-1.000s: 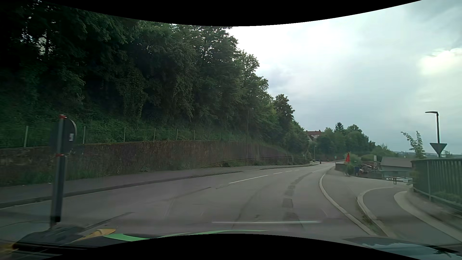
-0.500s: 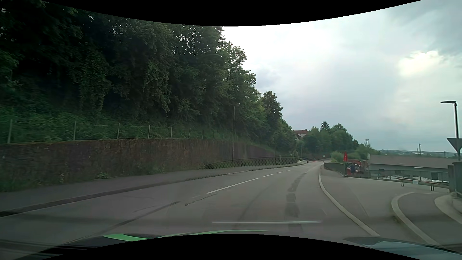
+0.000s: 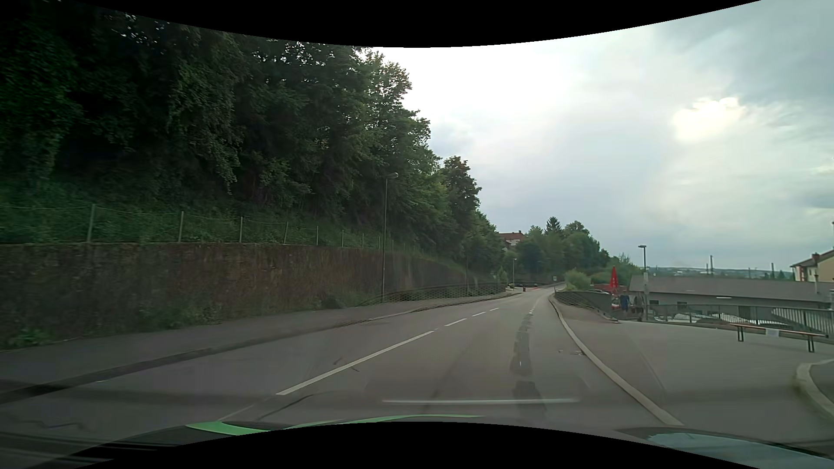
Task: Follow the waypoints while adhering to traffic rules and regulations
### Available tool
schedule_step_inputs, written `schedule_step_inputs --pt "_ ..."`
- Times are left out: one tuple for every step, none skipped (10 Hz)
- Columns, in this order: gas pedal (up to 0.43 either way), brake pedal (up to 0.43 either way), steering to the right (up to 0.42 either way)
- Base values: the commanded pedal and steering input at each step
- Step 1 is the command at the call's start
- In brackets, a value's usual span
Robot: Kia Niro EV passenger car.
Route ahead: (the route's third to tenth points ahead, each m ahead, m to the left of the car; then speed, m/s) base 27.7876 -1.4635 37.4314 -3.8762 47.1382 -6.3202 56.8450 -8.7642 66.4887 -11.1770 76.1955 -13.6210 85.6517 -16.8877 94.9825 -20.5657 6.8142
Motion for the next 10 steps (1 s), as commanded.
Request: schedule_step_inputs --pt "0.240 0.000 0.119" --pt "0.240 0.000 0.119" --pt "0.240 0.000 0.119" --pt "0.240 0.000 0.118" --pt "0.240 0.000 0.116" --pt "0.240 0.000 0.113" --pt "0.228 0.000 0.108" --pt "0.228 0.000 0.101" --pt "0.228 0.000 0.091" --pt "0.228 0.000 0.083"
